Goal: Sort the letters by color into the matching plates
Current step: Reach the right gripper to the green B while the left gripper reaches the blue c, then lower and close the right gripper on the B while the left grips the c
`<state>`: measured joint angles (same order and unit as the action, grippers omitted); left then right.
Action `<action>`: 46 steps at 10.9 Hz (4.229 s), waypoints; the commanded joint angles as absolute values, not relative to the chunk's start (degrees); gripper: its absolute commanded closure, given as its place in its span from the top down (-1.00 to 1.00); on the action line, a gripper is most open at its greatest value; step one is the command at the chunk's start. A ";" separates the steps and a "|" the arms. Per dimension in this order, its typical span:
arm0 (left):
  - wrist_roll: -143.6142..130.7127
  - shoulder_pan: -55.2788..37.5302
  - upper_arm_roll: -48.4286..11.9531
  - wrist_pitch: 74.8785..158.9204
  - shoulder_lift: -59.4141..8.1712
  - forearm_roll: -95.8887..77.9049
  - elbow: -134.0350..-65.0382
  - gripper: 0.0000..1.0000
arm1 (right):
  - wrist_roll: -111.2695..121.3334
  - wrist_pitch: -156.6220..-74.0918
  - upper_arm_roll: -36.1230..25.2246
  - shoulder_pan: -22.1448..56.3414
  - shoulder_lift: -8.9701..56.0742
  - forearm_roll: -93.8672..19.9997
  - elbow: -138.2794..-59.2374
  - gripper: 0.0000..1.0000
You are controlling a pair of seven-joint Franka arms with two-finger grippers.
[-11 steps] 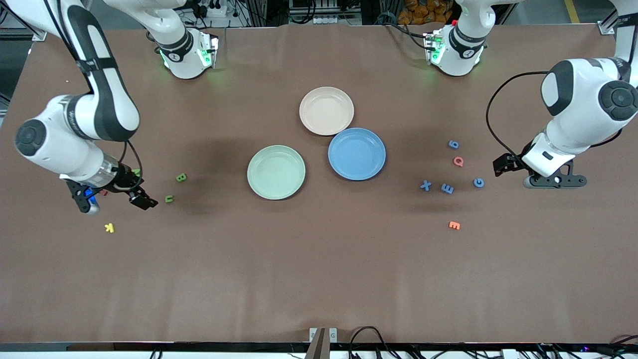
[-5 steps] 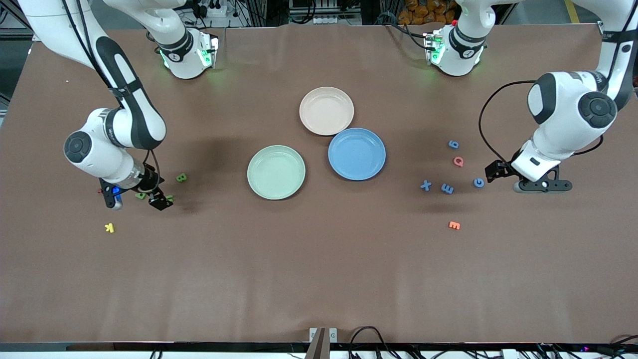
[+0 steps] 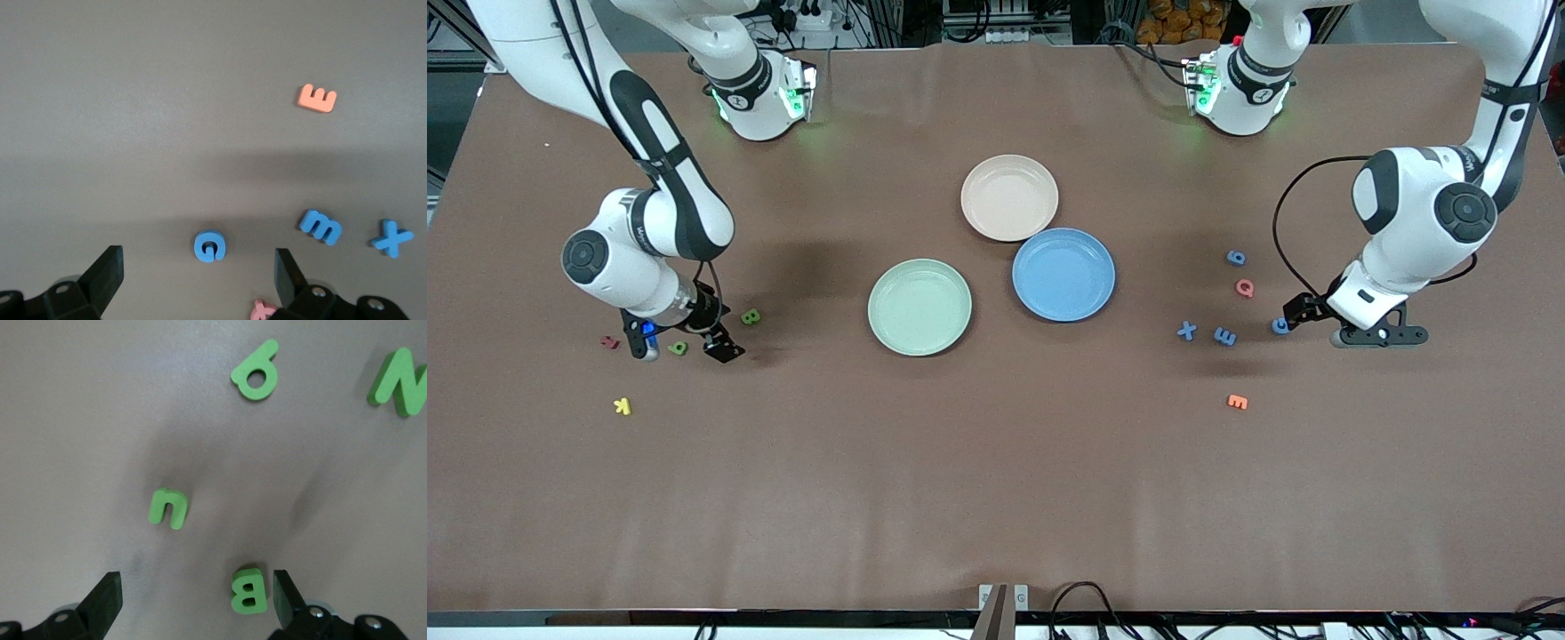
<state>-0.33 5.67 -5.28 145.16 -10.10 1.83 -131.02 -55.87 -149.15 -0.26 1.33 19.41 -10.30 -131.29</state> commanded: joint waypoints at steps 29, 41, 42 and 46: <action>-1.67 7.47 -5.80 156.62 -21.09 2.90 -135.44 -0.01 | -54.49 -154.60 -0.62 4.48 17.84 -11.51 -139.75 0.08; -4.57 4.66 -6.06 147.32 -19.69 2.90 -129.47 -1.00 | -52.91 -154.95 -0.62 3.61 18.19 -11.25 -139.66 -0.27; -4.66 3.96 -6.15 144.96 -19.25 2.90 -127.98 -1.00 | -52.91 -155.04 -0.62 3.60 18.28 -11.25 -139.66 -0.30; -16.57 0.45 -10.00 132.29 -18.81 2.90 -120.68 -1.00 | -52.91 -154.95 -0.62 3.52 18.19 -11.25 -139.66 -0.53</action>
<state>-8.27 2.62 -7.36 137.14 -19.45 1.83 -123.36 -54.32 -154.59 -0.41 3.97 19.06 -10.39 -137.81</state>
